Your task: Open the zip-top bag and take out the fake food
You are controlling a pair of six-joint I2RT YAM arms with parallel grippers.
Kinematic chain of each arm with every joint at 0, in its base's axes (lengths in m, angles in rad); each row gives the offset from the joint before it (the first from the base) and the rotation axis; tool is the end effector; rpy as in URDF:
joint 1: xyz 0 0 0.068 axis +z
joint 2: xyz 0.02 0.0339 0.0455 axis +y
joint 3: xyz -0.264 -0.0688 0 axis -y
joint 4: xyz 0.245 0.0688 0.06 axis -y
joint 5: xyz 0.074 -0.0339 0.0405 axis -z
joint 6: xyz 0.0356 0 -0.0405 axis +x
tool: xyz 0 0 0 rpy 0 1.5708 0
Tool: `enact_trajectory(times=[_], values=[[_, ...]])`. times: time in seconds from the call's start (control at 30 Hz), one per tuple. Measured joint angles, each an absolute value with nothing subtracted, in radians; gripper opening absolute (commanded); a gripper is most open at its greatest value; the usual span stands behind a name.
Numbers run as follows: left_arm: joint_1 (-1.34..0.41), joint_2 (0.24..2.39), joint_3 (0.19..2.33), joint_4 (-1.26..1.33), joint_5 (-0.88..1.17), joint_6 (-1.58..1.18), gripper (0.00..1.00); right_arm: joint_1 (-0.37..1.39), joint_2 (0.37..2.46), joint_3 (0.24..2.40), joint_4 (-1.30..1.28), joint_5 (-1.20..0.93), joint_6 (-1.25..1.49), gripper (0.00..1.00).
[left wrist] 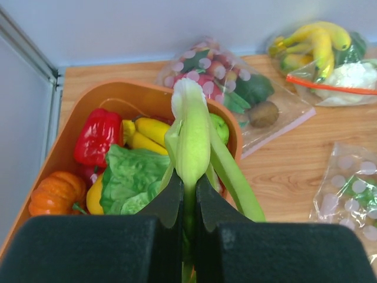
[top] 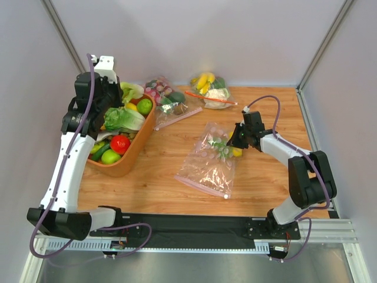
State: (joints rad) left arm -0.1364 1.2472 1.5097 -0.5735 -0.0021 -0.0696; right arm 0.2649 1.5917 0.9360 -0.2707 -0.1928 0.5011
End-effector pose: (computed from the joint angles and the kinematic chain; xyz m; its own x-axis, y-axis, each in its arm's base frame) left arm 0.2590 -0.0355 0.4518 -0.3118 -0.0274 -0.9498 0.1126 0.9915 -0.0656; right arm 0.3087 0.0908 0.1885 -0.8535 0.2570 -0.4533 0.0479 0.9049 0.4229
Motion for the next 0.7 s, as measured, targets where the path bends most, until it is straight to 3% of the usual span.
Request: enact_trajectory(times=[0.7], values=[[-0.073, 1.295, 1.476, -0.502, -0.091, -0.061, 0.0, 0.265, 1.622, 0.937, -0.26, -0.211, 0.5, 0.0]])
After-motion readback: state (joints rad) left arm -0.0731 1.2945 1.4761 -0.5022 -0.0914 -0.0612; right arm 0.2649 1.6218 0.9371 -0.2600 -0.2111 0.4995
